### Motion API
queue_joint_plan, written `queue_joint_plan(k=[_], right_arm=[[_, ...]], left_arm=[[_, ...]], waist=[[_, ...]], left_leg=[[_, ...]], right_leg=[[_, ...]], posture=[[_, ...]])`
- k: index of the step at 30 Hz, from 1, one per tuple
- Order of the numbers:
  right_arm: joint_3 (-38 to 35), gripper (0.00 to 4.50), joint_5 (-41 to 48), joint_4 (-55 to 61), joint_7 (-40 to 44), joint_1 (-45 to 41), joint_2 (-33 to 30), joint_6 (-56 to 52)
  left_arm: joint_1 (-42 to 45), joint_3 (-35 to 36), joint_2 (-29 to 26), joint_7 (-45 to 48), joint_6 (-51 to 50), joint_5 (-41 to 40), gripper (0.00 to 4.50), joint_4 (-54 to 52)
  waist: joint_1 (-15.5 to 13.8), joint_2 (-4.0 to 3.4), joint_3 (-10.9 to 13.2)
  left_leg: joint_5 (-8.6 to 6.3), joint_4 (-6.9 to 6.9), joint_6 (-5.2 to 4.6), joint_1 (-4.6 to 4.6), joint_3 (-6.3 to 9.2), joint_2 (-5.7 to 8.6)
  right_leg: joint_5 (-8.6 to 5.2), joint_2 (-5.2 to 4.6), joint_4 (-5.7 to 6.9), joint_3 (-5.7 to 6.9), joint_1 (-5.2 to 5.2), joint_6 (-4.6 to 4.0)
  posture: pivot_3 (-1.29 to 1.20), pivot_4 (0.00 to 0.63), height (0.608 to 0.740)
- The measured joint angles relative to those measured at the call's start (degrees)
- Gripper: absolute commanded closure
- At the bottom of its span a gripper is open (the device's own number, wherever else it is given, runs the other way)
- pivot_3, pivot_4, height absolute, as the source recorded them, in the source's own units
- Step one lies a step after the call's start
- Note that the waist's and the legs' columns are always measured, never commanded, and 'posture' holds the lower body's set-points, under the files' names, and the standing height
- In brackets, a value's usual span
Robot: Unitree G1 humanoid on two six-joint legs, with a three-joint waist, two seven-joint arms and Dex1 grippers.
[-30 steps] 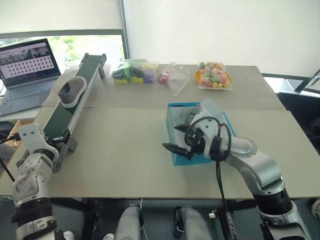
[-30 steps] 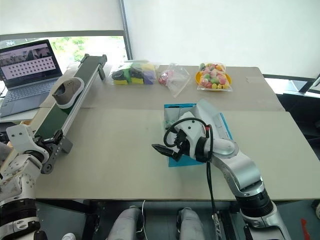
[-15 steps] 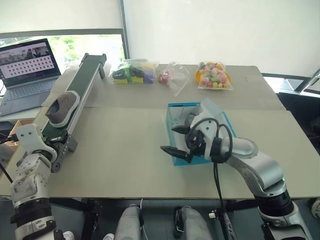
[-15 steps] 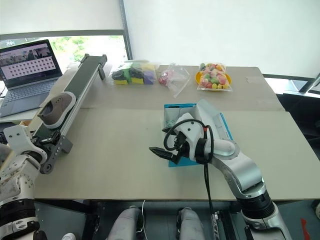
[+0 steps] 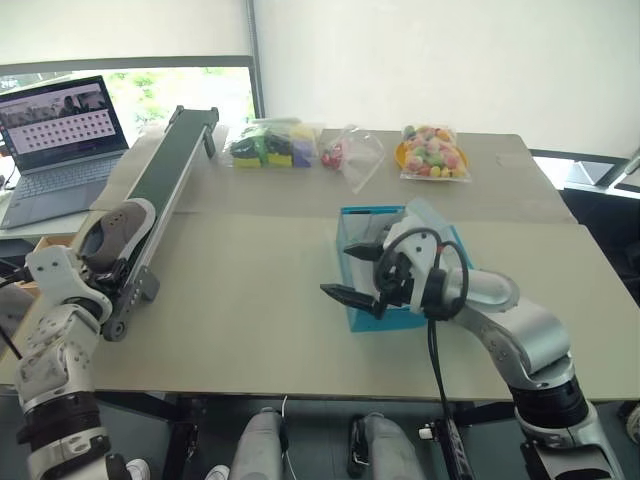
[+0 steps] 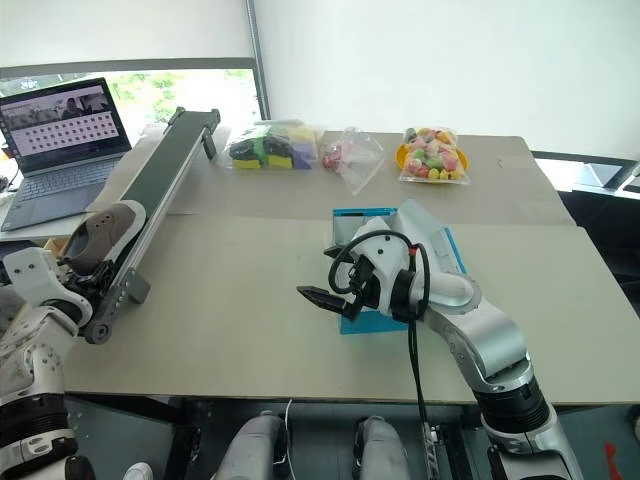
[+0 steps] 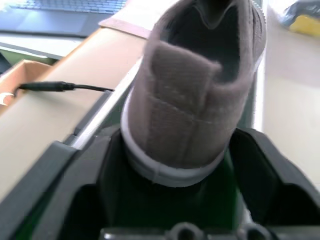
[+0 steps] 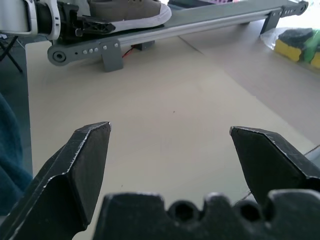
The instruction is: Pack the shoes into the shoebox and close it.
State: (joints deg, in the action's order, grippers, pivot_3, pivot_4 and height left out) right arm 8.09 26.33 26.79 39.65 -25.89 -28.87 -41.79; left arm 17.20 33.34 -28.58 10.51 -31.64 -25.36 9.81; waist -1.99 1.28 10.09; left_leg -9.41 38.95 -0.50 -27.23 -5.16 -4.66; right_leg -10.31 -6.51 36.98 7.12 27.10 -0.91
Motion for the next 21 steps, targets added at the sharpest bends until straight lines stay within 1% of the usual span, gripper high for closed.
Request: queue_joint_plan(k=[1,5,7,10,11,12,14,16,18,19,21], right_arm=[[-0.1,0.00,0.1,0.0,-0.1,-0.3,0.2,0.0],[-1.0,0.00,1.4,-0.3,-1.3,-1.9,0.8,-0.2],[-2.5,0.00,2.1,-1.5,-2.9,-3.4,2.2,-0.9],[-8.2,0.00,6.0,-7.5,-9.8,-8.4,9.7,-6.9],[-12.0,0.00,8.9,-10.9,-14.3,-11.3,14.2,-10.9],[-14.6,0.00,10.1,-13.0,-17.1,-13.0,16.9,-12.7],[-22.5,0.00,14.9,-19.9,-26.5,-17.8,24.7,-19.1],[-28.0,0.00,18.8,-25.0,-32.9,-19.6,29.9,-23.8],[-29.7,0.00,20.9,-27.3,-35.4,-19.7,32.1,-26.6],[-29.7,0.00,21.9,-28.0,-36.6,-19.9,32.8,-28.0],[-29.8,0.00,22.4,-28.1,-37.6,-21.3,32.9,-29.0]], left_arm=[[0.4,0.2,0.1,-0.2,-0.3,-0.5,2.09,0.0],[2.0,0.7,1.5,-1.0,-1.5,-2.5,2.09,-0.1],[2.5,1.1,3.4,-1.0,-1.6,-4.7,2.09,-0.8],[2.9,1.7,7.2,-0.2,-2.6,-10.1,2.09,-4.3],[3.0,1.6,8.5,0.5,-3.7,-12.7,2.09,-6.5],[3.0,1.2,9.2,0.9,-4.2,-14.1,2.09,-7.9],[3.2,0.1,11.5,1.6,-6.9,-19.5,2.09,-12.9],[3.4,-1.4,15.3,1.6,-10.0,-25.6,2.09,-17.1],[3.4,-3.8,17.4,1.4,-12.4,-28.8,2.09,-19.3],[3.4,-6.6,18.2,1.2,-14.1,-30.2,2.09,-20.8],[3.3,-10.3,19.1,1.1,-16.1,-31.3,2.09,-22.8]], waist=[[-0.3,0.00,0.0],[-0.5,0.01,0.0],[-0.4,0.05,0.0],[-0.1,0.26,-0.1],[0.0,0.28,-0.1],[0.1,0.29,-0.1],[0.5,0.29,-0.1],[0.4,0.29,-0.1],[0.5,0.28,-0.1],[0.5,0.28,-0.1],[0.9,0.28,-0.1]], left_leg=[[0.00,0.00,0.00,-0.01,0.00,0.00],[0.01,0.03,0.00,-0.02,-0.02,0.03],[0.01,0.07,0.01,-0.03,-0.03,0.02],[0.03,0.14,0.03,-0.04,-0.03,-0.02],[0.05,0.15,0.04,-0.05,-0.03,-0.04],[0.06,0.15,0.05,-0.05,-0.03,-0.04],[0.08,0.14,0.03,-0.05,-0.04,-0.06],[0.21,0.14,-0.19,-0.09,-0.01,-0.04],[0.34,0.14,-0.41,-0.16,-0.05,0.01],[0.35,0.15,-0.43,-0.17,-0.07,0.04],[0.35,0.17,-0.44,-0.16,-0.09,0.06]], right_leg=[[0.00,0.01,0.00,0.01,-0.01,0.00],[0.01,0.01,0.00,0.01,-0.05,0.01],[0.02,0.01,0.00,0.00,-0.07,0.02],[0.20,0.07,0.03,0.00,-0.06,0.24],[0.27,0.09,0.07,0.00,-0.05,0.32],[0.29,0.10,0.09,-0.01,-0.05,0.32],[0.29,0.14,0.13,-0.01,-0.05,0.32],[0.28,0.15,0.12,0.01,-0.07,0.31],[0.28,0.12,0.11,-0.02,-0.04,0.32],[0.28,0.10,0.11,-0.04,-0.04,0.33],[0.29,0.10,0.11,-0.08,-0.04,0.36]], posture=[[0.00,0.150,0.681],[0.00,0.150,0.681],[0.00,0.150,0.681],[0.00,0.150,0.681],[0.00,0.150,0.681],[0.00,0.150,0.681],[0.00,0.150,0.681],[0.00,0.150,0.681],[0.00,0.150,0.681],[0.00,0.150,0.681],[0.00,0.150,0.681]])
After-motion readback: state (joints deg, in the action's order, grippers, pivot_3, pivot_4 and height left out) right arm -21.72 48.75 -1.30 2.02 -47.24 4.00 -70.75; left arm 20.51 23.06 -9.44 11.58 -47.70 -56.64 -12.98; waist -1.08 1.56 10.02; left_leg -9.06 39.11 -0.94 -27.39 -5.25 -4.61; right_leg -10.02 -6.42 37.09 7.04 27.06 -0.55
